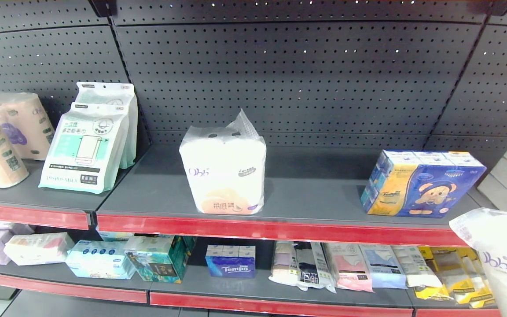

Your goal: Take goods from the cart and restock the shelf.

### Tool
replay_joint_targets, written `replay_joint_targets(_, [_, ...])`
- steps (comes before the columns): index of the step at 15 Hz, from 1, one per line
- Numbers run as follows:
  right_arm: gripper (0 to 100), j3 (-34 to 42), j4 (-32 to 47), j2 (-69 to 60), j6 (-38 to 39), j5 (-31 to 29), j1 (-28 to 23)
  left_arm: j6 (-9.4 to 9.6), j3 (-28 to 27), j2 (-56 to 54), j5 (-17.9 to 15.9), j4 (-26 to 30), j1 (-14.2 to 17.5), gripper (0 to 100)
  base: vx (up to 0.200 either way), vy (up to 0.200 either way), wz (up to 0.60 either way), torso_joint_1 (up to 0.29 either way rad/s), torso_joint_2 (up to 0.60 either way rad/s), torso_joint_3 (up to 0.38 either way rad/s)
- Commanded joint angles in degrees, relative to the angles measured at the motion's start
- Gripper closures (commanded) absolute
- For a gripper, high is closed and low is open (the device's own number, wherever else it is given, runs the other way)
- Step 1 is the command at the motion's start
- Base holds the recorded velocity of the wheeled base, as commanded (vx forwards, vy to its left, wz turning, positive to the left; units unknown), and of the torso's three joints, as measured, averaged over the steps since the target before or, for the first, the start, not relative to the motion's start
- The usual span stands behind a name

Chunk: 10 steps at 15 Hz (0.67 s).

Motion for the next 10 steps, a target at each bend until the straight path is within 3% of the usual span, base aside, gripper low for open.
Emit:
replay_joint_targets(1, [100, 0.0, 0.0, 0.1, 0.0, 0.2, 0.0, 0.12, -0.2, 1.1, 2.7, 0.3, 0.8, 0, 0.0, 0.0, 0.0, 0.0, 0.0, 0.0])
replay_joint_targets(3, [100, 0.3, 0.1, 0.3, 0.0, 0.3, 0.0, 0.29, -0.2, 3.3, 6.7, 0.4, 2.2, 0, 0.0, 0.0, 0.0, 0.0, 0.0, 0.0])
replay_joint_targets(5, [100, 0.4, 0.1, 0.4, 0.0, 0.4, 0.1, 0.38, -0.2, 1.8, 6.7, 0.3, 3.8, 0, 0.0, 0.0, 0.0, 0.0, 0.0, 0.0])
replay_joint_targets(8, [100, -0.1, 0.1, 0.8, 0.0, 0.5, 0.1, 2.67, 0.0, 0.1, 5.5, -0.1, 3.8, 0, 0.0, 0.0, 0.0, 0.0, 0.0, 0.0])
replay_joint_targets(10, [100, -0.1, 0.1, 0.9, 0.1, 0.5, 0.1, 3.19, 0.0, 0.1, 4.2, 0.0, 3.8, 0, 0.0, 0.0, 0.0, 0.0, 0.0, 0.0])
